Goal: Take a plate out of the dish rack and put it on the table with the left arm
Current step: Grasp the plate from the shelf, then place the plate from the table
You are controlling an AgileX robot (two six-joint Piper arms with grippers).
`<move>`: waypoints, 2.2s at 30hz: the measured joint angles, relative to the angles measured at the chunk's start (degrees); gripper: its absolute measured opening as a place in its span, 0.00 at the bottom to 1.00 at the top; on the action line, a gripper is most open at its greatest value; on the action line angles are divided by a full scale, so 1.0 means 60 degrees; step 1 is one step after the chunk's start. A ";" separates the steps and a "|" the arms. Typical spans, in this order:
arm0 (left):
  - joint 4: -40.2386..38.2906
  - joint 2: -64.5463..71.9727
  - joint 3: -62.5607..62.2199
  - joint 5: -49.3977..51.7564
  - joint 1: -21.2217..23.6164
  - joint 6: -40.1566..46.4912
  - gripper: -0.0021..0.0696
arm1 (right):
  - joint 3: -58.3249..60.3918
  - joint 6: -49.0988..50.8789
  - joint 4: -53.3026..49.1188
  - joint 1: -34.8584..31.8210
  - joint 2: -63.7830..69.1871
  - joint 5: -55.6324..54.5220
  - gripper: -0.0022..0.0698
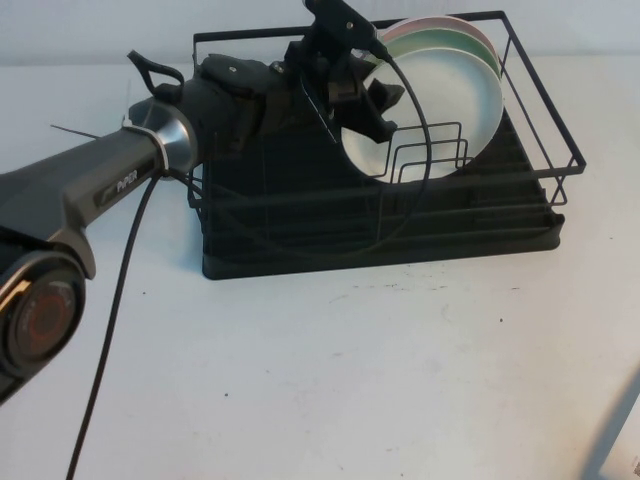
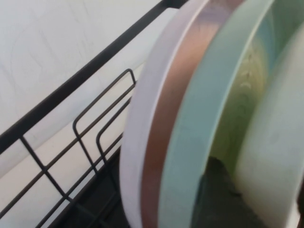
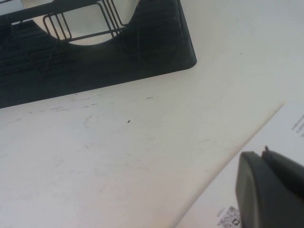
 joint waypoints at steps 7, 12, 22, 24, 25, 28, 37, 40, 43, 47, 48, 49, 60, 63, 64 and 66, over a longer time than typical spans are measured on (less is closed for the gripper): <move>-0.0034 0.0029 0.0000 -0.0181 0.0000 0.0280 0.13 | 0.0000 0.0000 0.0000 0.0000 0.0000 0.0000 0.00; 0.0027 0.0029 0.0000 -0.0216 0.0000 0.0319 0.13 | 0.0000 0.0000 0.0000 0.0000 0.0000 0.0000 0.00; 0.0698 -0.1459 0.0000 -0.0010 -0.0018 0.0363 0.12 | 0.0000 0.0000 0.0000 0.0000 0.0000 0.0000 0.00; 0.0719 -0.1962 0.0000 0.0115 -0.0018 0.0088 0.12 | 0.0000 0.0000 0.0000 0.0000 0.0000 0.0000 0.00; 0.0786 -0.2209 0.0000 0.0282 0.0001 -0.0173 0.12 | 0.0000 0.0000 0.0000 0.0000 0.0000 0.0000 0.00; 0.1447 -0.2873 -0.0020 0.1263 0.0057 -0.1647 0.12 | 0.0000 0.0000 0.0000 0.0000 0.0000 0.0000 0.00; 0.4674 -0.3708 0.0156 0.7837 0.0375 -0.8625 0.12 | 0.0000 0.0000 0.0000 0.0000 0.0000 0.0000 0.00; 0.4568 -0.3727 0.0891 0.8347 0.0445 -0.9336 0.12 | 0.0000 0.0000 0.0000 0.0000 0.0000 0.0000 0.00; 0.4253 -0.3842 0.2001 0.8390 0.0461 -0.9474 0.12 | 0.0000 0.0000 0.0000 0.0000 0.0000 0.0000 0.00; 0.4124 -0.4263 0.4098 0.8063 0.0461 -0.9401 0.12 | 0.0000 0.0000 0.0000 0.0000 0.0000 0.0000 0.00; 0.4120 -0.4424 0.4654 0.7814 0.0461 -0.9353 0.12 | 0.0000 0.0000 0.0000 0.0000 0.0000 0.0000 0.00; 0.4102 -0.4560 0.5091 0.7577 0.0461 -0.9313 0.12 | 0.0000 0.0000 0.0000 0.0000 0.0000 0.0000 0.00; 0.1506 -0.5367 0.9103 0.3918 0.0461 -0.7404 0.12 | 0.0000 0.0000 0.0000 0.0000 0.0000 0.0000 0.00; 0.0825 -0.5367 0.9299 0.2761 0.0461 -0.6905 0.12 | 0.0000 0.0000 0.0000 0.0000 0.0000 0.0000 0.00; 0.0705 -0.5367 0.9297 0.2472 0.0461 -0.6802 0.12 | 0.0000 0.0000 0.0000 0.0000 0.0000 0.0000 0.00; 0.0549 -0.5341 0.9317 0.2175 0.0465 -0.6601 0.12 | 0.0000 0.0000 0.0000 0.0000 0.0000 0.0000 0.00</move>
